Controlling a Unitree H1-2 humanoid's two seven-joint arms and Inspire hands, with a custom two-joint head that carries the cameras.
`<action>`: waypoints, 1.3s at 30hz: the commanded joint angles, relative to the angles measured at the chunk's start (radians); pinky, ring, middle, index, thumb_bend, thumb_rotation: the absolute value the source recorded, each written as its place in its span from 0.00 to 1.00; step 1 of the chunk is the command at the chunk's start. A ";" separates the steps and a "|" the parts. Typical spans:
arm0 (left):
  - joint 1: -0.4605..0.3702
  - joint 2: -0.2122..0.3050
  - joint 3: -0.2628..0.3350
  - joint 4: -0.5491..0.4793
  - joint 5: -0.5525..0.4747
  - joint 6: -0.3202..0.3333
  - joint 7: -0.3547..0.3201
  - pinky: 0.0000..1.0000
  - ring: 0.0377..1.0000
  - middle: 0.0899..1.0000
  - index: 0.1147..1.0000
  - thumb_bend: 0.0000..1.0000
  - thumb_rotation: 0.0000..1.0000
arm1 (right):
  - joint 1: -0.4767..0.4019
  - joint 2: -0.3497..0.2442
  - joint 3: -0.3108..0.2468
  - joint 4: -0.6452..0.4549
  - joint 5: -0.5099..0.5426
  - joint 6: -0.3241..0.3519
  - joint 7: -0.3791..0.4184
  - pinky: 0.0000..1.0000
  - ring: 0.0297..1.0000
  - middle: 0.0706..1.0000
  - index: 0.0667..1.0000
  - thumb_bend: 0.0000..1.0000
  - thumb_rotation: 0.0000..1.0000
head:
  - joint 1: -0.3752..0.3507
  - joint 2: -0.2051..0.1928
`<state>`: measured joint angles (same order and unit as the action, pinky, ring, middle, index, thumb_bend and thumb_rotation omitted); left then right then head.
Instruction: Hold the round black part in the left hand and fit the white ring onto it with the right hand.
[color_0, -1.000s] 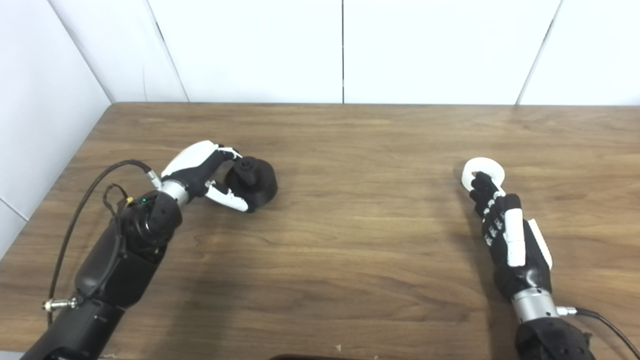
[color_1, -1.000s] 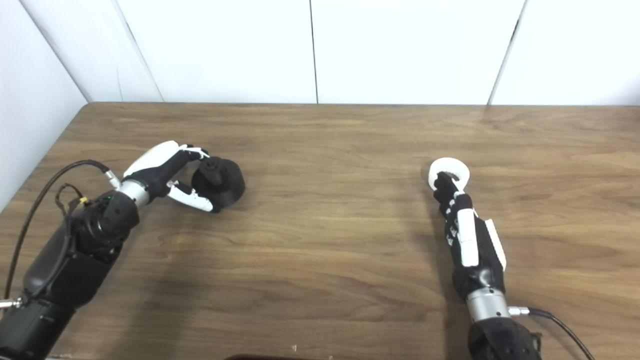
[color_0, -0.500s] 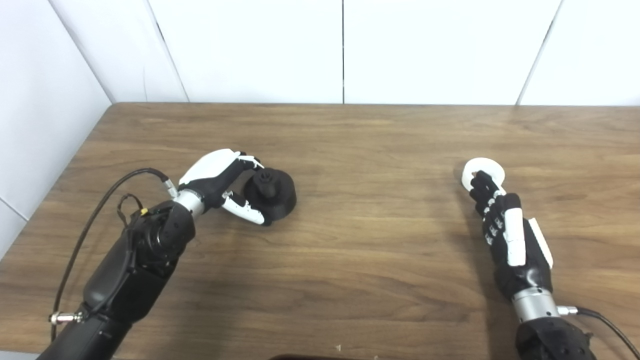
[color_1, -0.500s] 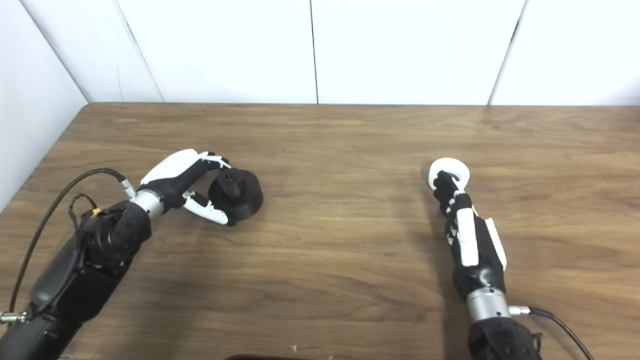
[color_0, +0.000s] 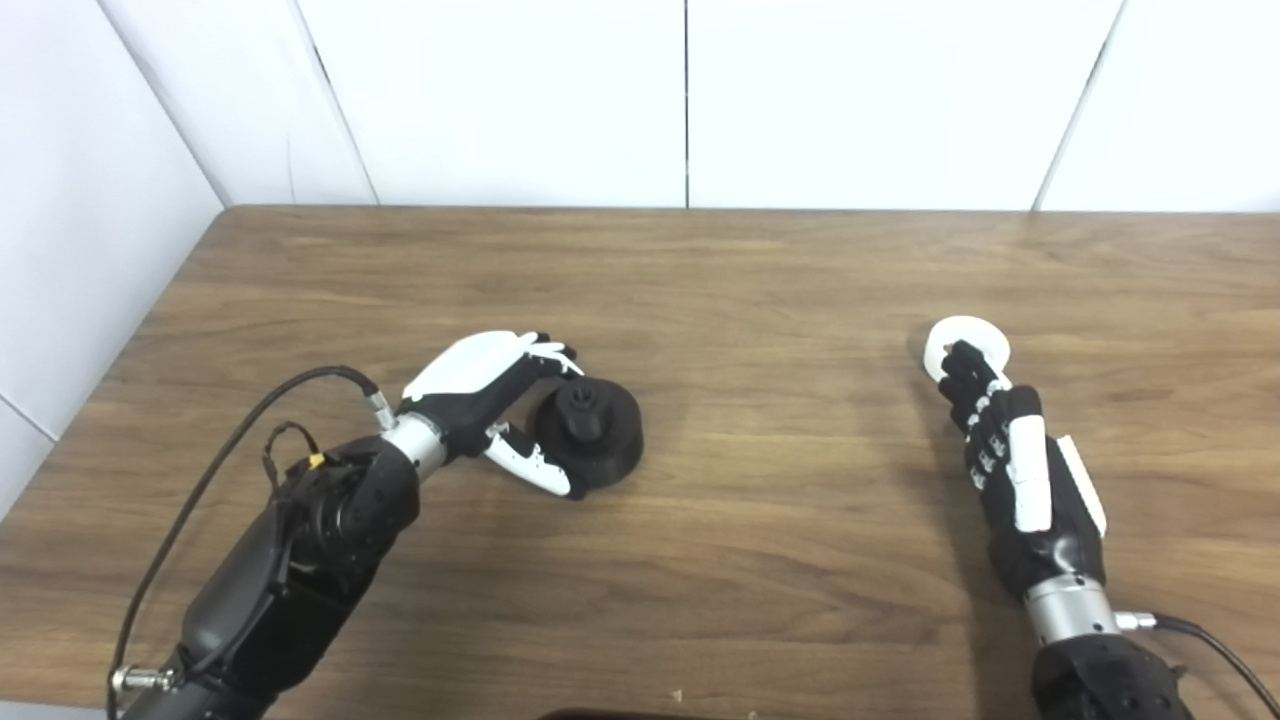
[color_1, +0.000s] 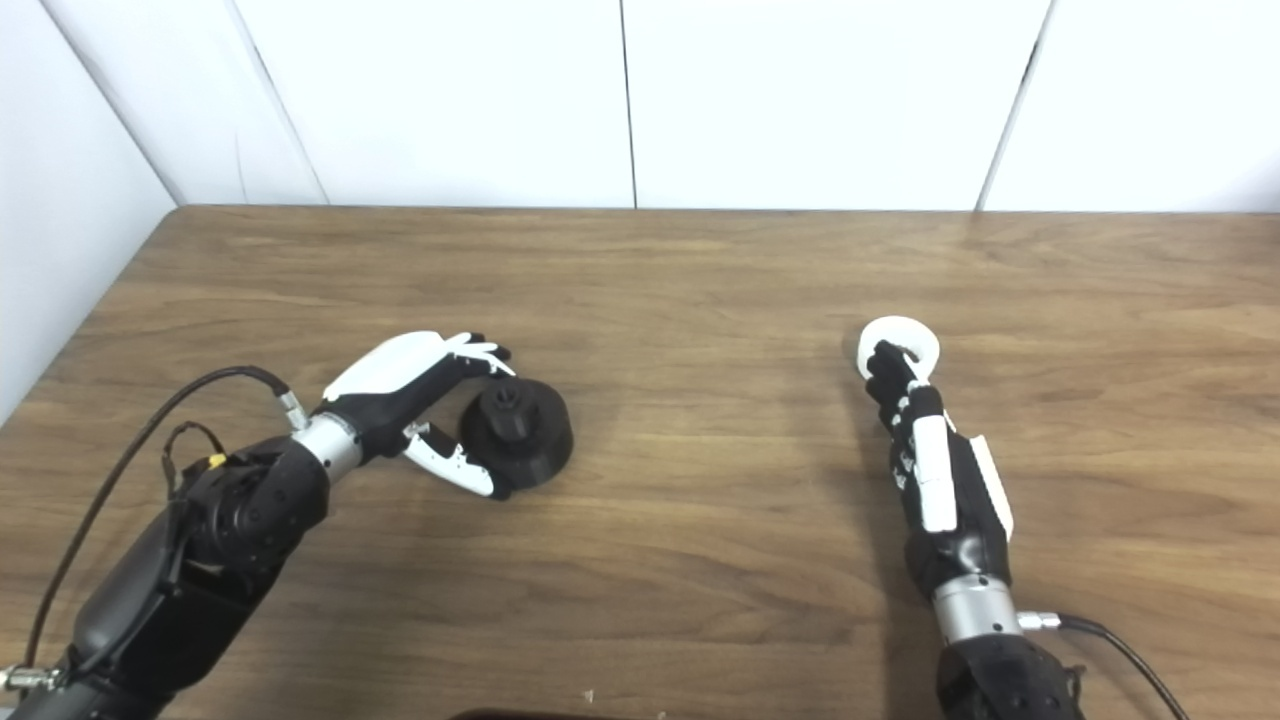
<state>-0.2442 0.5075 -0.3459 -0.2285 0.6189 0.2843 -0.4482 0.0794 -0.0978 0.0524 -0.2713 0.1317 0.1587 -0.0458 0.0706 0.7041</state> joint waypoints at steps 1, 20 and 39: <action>-0.018 -0.001 -0.003 -0.050 0.022 -0.012 -0.010 0.95 1.00 0.92 0.60 0.77 0.29 | 0.049 0.046 0.004 -0.041 0.000 -0.014 0.004 1.00 0.94 0.92 0.91 0.68 1.00 | 0.001 0.002; 0.035 -0.104 -0.075 -0.090 0.088 -0.064 -0.032 0.85 0.98 0.91 0.59 0.80 0.30 | 0.053 0.049 0.005 -0.054 -0.003 -0.005 -0.001 1.00 0.94 0.92 0.91 0.68 1.00 | -0.008 0.007; 0.075 -0.159 -0.107 -0.093 0.081 -0.109 -0.041 0.92 0.99 0.92 0.58 0.80 0.29 | 0.026 0.036 -0.025 -0.075 0.010 -0.007 -0.007 0.97 0.92 0.92 0.90 0.65 1.00 | -0.015 0.014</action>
<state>-0.1677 0.3412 -0.4540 -0.3188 0.6981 0.1861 -0.4805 0.0789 -0.0978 0.0391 -0.3013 0.1404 0.1829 -0.0528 0.0583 0.7179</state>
